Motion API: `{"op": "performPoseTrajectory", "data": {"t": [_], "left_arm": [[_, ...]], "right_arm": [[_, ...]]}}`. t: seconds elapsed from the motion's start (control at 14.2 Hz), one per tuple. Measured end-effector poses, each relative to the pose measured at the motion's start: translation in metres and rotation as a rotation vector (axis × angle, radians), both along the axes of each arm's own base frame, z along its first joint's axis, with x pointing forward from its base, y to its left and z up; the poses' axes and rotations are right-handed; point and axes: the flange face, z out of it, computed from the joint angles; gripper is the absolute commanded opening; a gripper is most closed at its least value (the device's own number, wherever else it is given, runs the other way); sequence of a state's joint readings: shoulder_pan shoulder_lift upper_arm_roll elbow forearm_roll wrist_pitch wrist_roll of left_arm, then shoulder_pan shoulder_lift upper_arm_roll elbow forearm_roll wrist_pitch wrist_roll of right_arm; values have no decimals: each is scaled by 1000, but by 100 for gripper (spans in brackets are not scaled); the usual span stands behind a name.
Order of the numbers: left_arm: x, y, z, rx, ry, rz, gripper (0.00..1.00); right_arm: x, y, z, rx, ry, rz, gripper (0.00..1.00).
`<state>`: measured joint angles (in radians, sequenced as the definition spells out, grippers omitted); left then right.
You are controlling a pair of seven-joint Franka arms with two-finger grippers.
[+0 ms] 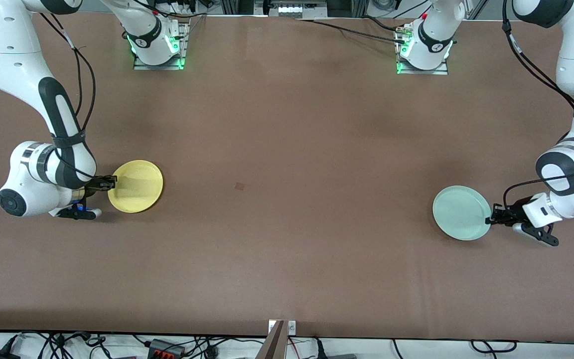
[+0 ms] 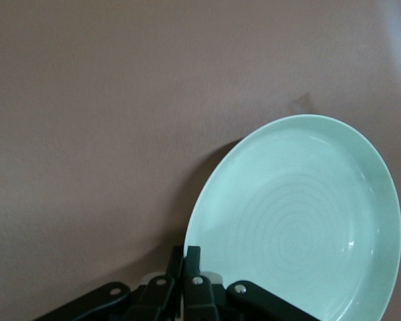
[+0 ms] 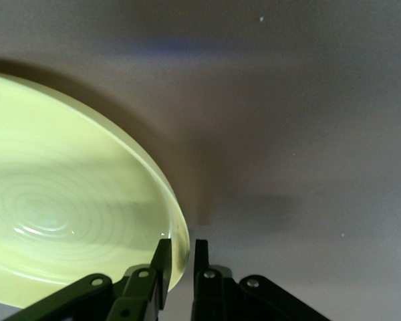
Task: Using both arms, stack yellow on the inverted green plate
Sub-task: 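Grasp the yellow rim with the right gripper while the left gripper grasps the green, then lift the green plate with the left gripper and flip it upside down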
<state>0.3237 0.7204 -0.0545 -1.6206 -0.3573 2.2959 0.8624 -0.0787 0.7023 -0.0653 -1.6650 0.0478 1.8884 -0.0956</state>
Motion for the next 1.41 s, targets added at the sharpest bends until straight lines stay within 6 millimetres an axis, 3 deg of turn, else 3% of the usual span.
{"op": "performPoseTrajectory", "data": {"t": [0.21,0.42,0.63,0.85,0.99,1.13,1.41], "left_arm": [[17,-29,42,63,-46,-77,1],[30,-74,93,208,-60,-104,1],[32,-157,136,353,-21,-105,1],[26,-245,170,525,14,-69,1],[18,-294,179,607,10,-34,1],[8,-330,178,685,0,-11,1],[-24,-413,174,864,-68,23,1]], "right_arm": [[0,0,0,0,0,0,0],[2,1,3,14,-6,20,0],[5,1,7,20,-14,31,0],[15,3,28,27,-6,40,0],[26,3,55,31,-7,44,0],[39,4,85,33,-18,50,0],[50,19,124,86,-20,51,0]]}}
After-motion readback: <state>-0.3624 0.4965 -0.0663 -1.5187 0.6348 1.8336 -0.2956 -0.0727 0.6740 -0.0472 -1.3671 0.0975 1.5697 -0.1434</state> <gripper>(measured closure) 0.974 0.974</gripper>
